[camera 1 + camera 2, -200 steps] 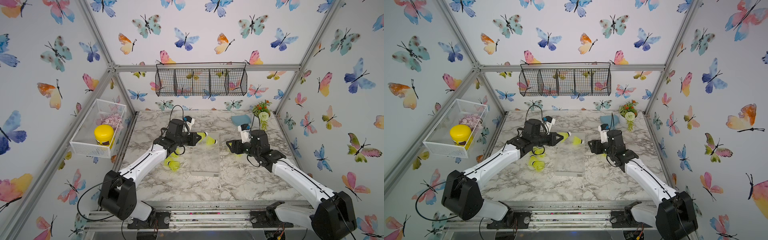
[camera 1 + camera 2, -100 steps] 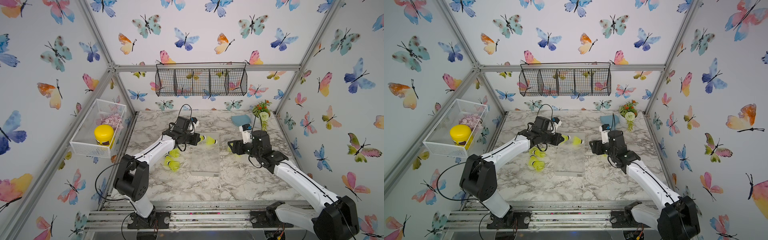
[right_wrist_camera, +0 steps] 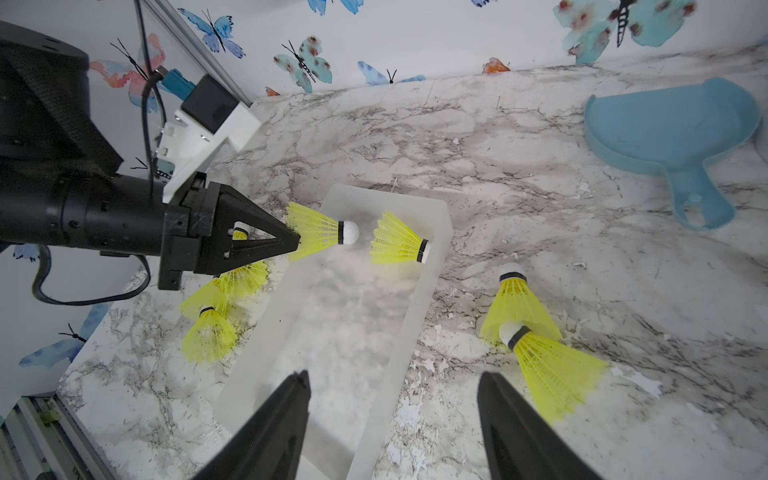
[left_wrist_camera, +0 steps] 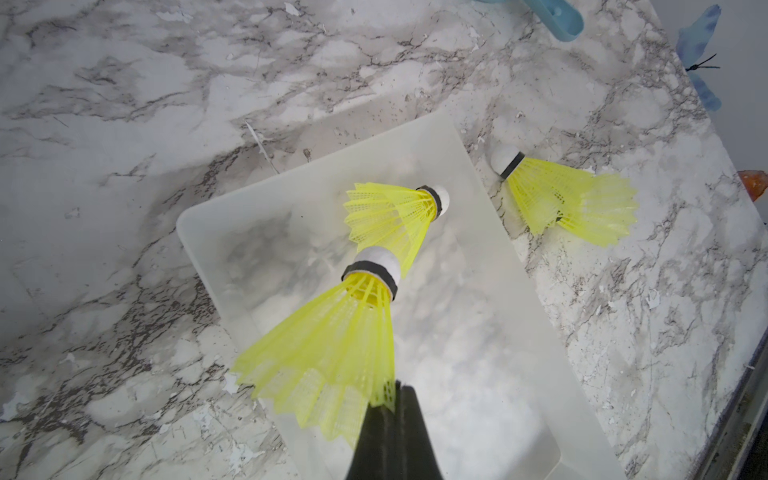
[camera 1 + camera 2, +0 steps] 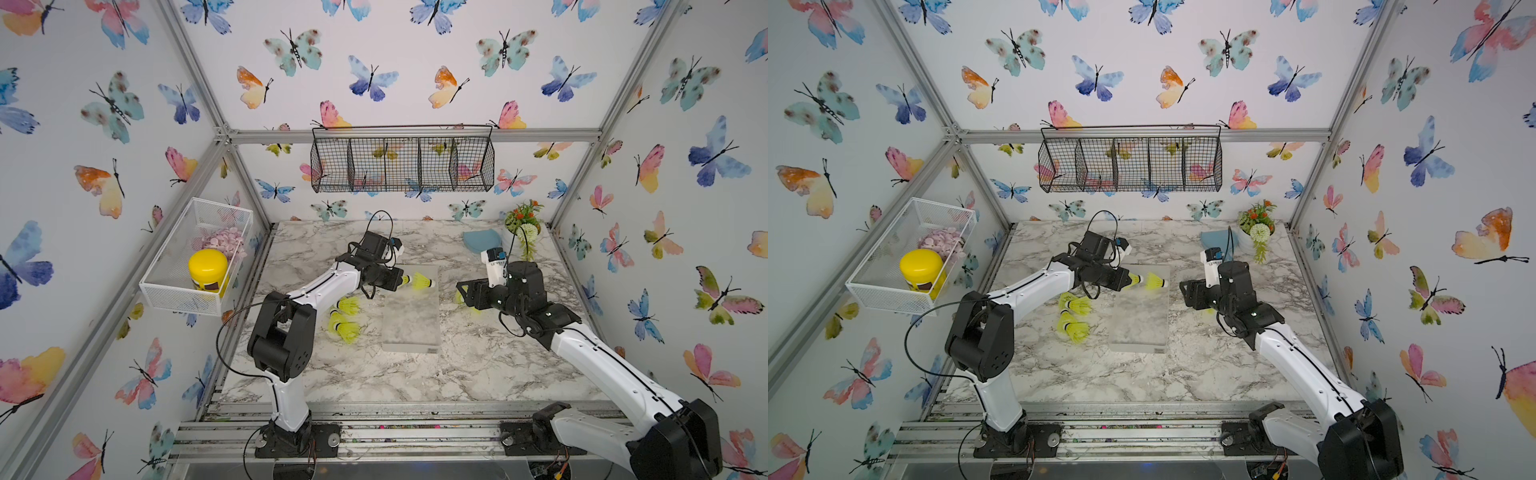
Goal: Put the shuttlecocks into the storage box
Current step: Place the shuttlecock in the storage box.
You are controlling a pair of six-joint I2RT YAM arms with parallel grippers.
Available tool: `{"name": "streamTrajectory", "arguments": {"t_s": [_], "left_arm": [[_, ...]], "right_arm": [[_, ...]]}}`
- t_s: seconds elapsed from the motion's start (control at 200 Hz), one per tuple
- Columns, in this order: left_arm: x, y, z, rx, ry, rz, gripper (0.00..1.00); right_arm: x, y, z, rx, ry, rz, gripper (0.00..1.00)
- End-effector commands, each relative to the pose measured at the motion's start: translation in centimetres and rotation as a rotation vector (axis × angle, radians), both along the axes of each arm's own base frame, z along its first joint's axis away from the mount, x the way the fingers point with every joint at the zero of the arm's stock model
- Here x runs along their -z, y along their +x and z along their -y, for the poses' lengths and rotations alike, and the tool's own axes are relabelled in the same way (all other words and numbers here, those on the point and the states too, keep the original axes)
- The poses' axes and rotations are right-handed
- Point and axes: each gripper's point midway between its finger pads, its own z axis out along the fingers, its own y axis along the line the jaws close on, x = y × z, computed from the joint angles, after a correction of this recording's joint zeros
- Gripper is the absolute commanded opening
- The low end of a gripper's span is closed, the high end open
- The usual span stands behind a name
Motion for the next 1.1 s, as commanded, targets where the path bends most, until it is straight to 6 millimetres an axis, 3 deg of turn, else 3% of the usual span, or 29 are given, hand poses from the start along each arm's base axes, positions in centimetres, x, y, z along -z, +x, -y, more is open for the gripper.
{"name": "streamTrajectory", "arguments": {"t_s": [0.0, 0.24, 0.536, 0.551, 0.591, 1.096], "left_arm": [[1.3, 0.4, -0.4, 0.008, 0.037, -0.024, 0.0], [2.3, 1.1, 0.0, 0.017, 0.046, -0.038, 0.0], [2.2, 1.8, 0.6, 0.038, 0.036, -0.032, 0.0], [3.4, 1.8, 0.6, 0.039, 0.045, -0.054, 0.0], [3.7, 1.8, 0.7, 0.046, 0.045, -0.062, 0.0], [5.1, 2.8, 0.6, 0.044, 0.059, -0.079, 0.0]], "right_arm": [[-0.1, -0.4, 0.3, 0.001, -0.012, 0.005, 0.71], [-0.2, -0.5, 0.3, 0.001, -0.009, 0.002, 0.71], [-0.1, -0.7, 0.3, -0.002, -0.008, -0.004, 0.71], [0.0, -0.7, 0.3, -0.002, -0.008, -0.004, 0.71], [0.0, -0.7, 0.3, -0.001, -0.009, -0.004, 0.71], [0.5, -0.8, 0.1, -0.013, -0.005, -0.02, 0.71]]}}
